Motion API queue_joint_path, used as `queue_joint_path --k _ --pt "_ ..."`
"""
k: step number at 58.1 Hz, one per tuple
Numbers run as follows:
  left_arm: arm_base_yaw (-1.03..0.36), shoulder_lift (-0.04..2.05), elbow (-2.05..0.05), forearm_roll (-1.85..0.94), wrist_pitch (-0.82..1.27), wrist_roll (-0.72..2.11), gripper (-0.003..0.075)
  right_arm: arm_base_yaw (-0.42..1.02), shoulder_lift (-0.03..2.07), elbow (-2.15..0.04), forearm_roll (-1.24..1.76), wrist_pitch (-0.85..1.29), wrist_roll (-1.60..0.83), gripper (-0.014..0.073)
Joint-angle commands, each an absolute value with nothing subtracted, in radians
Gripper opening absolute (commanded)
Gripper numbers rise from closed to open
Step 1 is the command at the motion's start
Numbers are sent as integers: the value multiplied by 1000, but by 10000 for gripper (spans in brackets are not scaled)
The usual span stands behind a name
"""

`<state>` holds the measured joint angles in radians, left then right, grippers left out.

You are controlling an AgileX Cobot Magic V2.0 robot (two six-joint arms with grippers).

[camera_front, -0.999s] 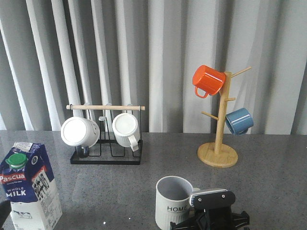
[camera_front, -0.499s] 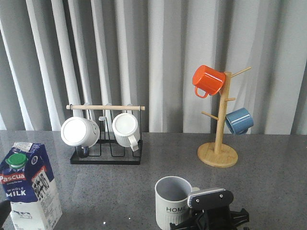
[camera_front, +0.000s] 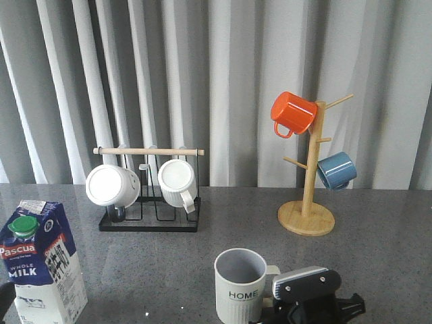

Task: Place milk next to cup
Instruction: 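Open the right gripper and withdraw it from the mug, then lower the left gripper around the Pascual milk carton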

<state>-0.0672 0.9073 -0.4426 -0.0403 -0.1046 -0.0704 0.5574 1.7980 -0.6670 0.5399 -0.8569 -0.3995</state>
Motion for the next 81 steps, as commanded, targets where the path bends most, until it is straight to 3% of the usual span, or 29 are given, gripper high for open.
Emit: queue_joint_path --k 1,19,32,54,62,70,78,81 --pt "-73 906 -478 -48 -176 -75 552 556 1718 -621 501 -999 -381 311" --pt "-73 906 -478 -48 -176 -75 552 556 1542 -475 362 -990 -303 311" --pt "-73 906 -478 -48 -176 -75 552 540 1365 -471 336 -872 -331 311" --pt "-73 906 -478 -48 -176 -75 552 183 1148 -572 -31 -478 -128 302" --pt "-73 906 -478 -48 -176 -75 552 43 1046 -583 -116 -440 39 245" --pt "-73 906 -478 -48 -176 -75 552 -63 939 -583 -160 -373 101 128" --pt "-73 906 -478 -48 -176 -75 552 -87 865 -581 -176 -236 90 -15" --pt "-73 906 -478 -48 -176 -75 552 -87 848 -580 -175 -201 91 -13"
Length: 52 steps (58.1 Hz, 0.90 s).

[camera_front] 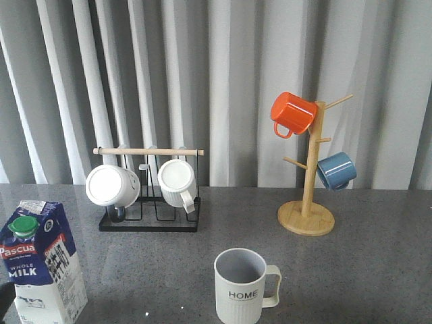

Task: Place milk next to cup
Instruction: 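Lower the left gripper around the Pascual milk carton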

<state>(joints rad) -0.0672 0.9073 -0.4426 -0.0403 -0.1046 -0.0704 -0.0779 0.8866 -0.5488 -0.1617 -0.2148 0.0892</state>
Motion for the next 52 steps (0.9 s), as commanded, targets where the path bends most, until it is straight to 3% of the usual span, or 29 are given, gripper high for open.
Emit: queue_joint_path --k 1,52 --pt "-73 906 -478 -48 -176 -75 552 -87 843 -580 -175 -191 91 -11" --pt "-73 906 -478 -48 -176 -75 552 -83 806 -580 -180 -271 90 -9"
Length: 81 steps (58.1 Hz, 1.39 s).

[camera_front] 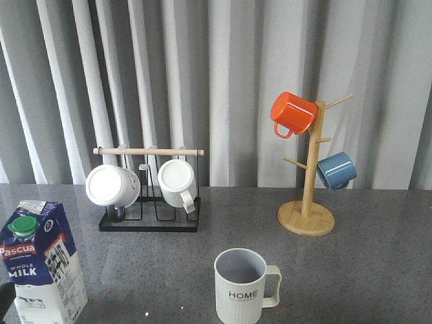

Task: Place milk next to cup
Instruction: 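Lower the left gripper around the Pascual milk carton, then grasp the milk carton with the left gripper and lift it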

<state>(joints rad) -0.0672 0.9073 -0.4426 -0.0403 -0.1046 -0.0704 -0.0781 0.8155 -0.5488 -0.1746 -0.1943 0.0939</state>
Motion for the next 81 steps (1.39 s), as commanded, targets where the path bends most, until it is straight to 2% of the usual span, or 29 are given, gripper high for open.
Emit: queue_joint_path --k 1,38,42,48,60,81 --pt "-73 906 -478 -48 -176 -75 552 -83 806 -580 -180 -271 90 -9" --pt "-73 906 -478 -40 -283 -127 560 -84 806 -580 -180 -267 90 -9" --pt "-73 906 -478 -39 -298 -187 601 -84 806 -580 -180 -267 90 -9" --pt "-73 913 -478 6 -320 -253 736 -84 806 -580 -180 -267 90 -9" --pt "-73 977 -478 181 -447 -259 727 -84 806 -580 -180 -267 90 -9" --pt "-69 1168 -478 105 -703 -204 722 -84 806 -580 -180 -267 90 -9"
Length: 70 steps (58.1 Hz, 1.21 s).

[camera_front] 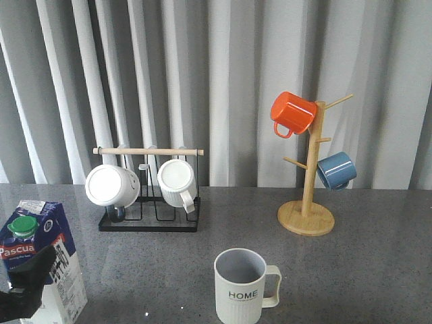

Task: Place milk next to cup
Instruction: 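Grasp the milk carton with the left gripper and lift it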

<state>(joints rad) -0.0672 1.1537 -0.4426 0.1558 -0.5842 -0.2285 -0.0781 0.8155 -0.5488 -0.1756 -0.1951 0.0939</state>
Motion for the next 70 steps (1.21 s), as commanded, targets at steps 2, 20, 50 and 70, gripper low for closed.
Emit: queue_joint_path --k 2,20,50,70 --pt "-69 1177 -478 88 -712 -186 722 -84 806 -580 -180 -267 90 -9" --pt "-69 1202 -483 -17 -776 -69 718 -84 806 -580 -180 -267 90 -9" --pt "-60 1296 -657 24 -575 -49 715 -84 806 -580 -180 -266 90 -9" --pt "-45 1349 -658 40 -572 -49 711 -84 806 -580 -180 -267 90 -9"
